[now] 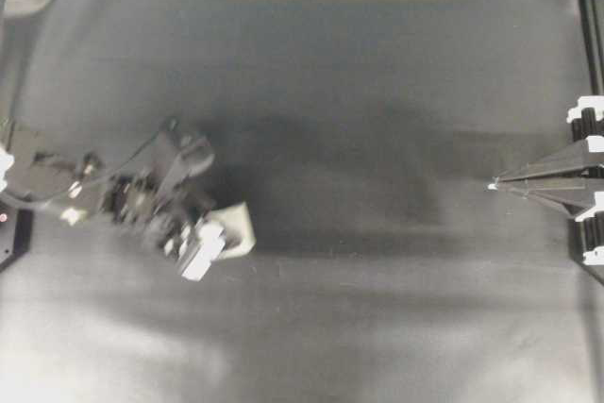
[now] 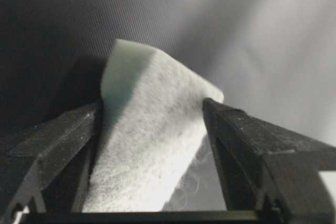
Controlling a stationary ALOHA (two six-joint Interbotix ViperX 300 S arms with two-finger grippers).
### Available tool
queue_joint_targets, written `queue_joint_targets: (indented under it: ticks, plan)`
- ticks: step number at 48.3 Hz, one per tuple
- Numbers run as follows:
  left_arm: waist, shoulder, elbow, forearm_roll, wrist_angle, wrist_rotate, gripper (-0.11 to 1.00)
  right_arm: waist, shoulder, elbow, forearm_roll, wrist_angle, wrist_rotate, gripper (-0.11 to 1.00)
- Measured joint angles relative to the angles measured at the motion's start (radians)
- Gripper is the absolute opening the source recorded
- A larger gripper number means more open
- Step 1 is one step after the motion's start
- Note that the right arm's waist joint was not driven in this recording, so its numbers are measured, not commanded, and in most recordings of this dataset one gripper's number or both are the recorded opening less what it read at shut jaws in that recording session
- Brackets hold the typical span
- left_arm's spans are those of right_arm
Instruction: Push the sponge with the left arm to wipe the table.
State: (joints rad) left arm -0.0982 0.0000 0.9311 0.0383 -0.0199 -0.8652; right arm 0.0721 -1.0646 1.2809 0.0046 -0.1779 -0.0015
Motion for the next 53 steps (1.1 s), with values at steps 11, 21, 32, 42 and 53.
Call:
queue_joint_targets:
  ticks: [11, 21, 32, 42, 53]
  plan:
    - [-0.150, -0.009, 0.020, 0.000, 0.002, -0.118, 0.70, 0.000, -0.006, 0.003, 0.000, 0.000, 0.002, -0.01]
    - [-0.308, -0.008, 0.002, 0.000, 0.008, -0.209, 0.70, 0.000, -0.008, 0.003, 0.000, 0.000, 0.002, -0.01]
    - [-0.405, -0.006, -0.014, 0.000, 0.009, -0.221, 0.70, 0.000, -0.009, 0.003, 0.000, -0.002, 0.002, -0.01]
    - [-0.382, -0.055, -0.014, 0.003, 0.018, -0.153, 0.70, 0.000, -0.011, 0.003, 0.000, -0.002, 0.002, -0.01]
    - [-0.258, -0.252, -0.012, 0.003, 0.080, 0.025, 0.70, 0.000, -0.017, 0.003, 0.000, 0.000, 0.000, -0.01]
